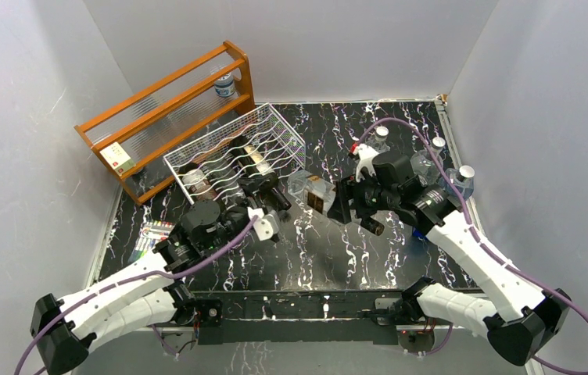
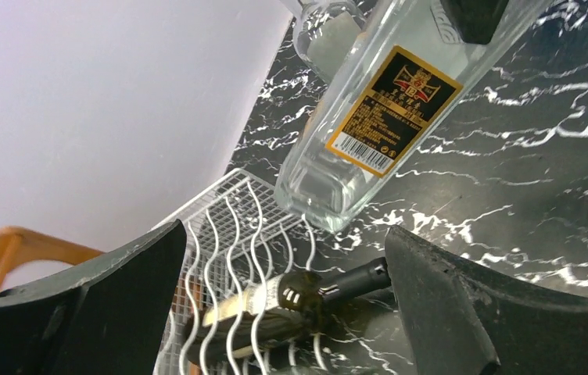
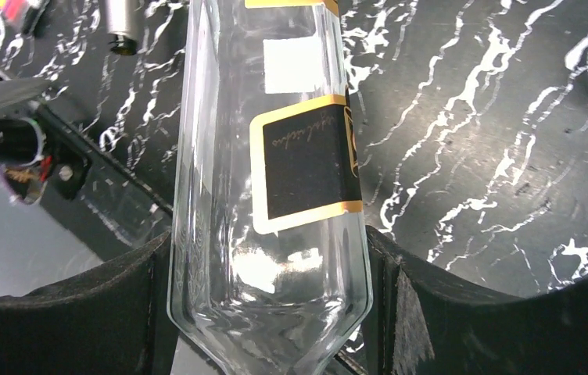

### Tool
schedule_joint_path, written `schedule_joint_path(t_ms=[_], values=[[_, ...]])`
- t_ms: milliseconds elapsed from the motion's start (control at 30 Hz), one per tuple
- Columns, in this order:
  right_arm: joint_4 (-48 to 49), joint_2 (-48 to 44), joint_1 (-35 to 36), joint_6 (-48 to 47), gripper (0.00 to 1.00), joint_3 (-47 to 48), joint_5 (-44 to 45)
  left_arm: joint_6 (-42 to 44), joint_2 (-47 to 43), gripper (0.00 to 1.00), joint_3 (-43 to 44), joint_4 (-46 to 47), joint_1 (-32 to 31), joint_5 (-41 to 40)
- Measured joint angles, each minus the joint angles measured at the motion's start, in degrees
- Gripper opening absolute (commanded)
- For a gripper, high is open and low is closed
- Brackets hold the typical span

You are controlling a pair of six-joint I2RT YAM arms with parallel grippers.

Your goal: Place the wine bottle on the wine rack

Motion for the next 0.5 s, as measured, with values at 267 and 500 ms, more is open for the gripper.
schedule_joint_path(t_ms=[267,500], values=[[3.1,-4.3,-0.2,2.1,0.0,-9.2,6.4,-23.8,-4.6,0.98,1.5,-3.2,0.0,-6.4],[9.5,-4.6,-0.1,2.9,0.0,-17.6,9.0,-46.0,-1.9,0.98,8.0,-13.6,0.0,-15.3]])
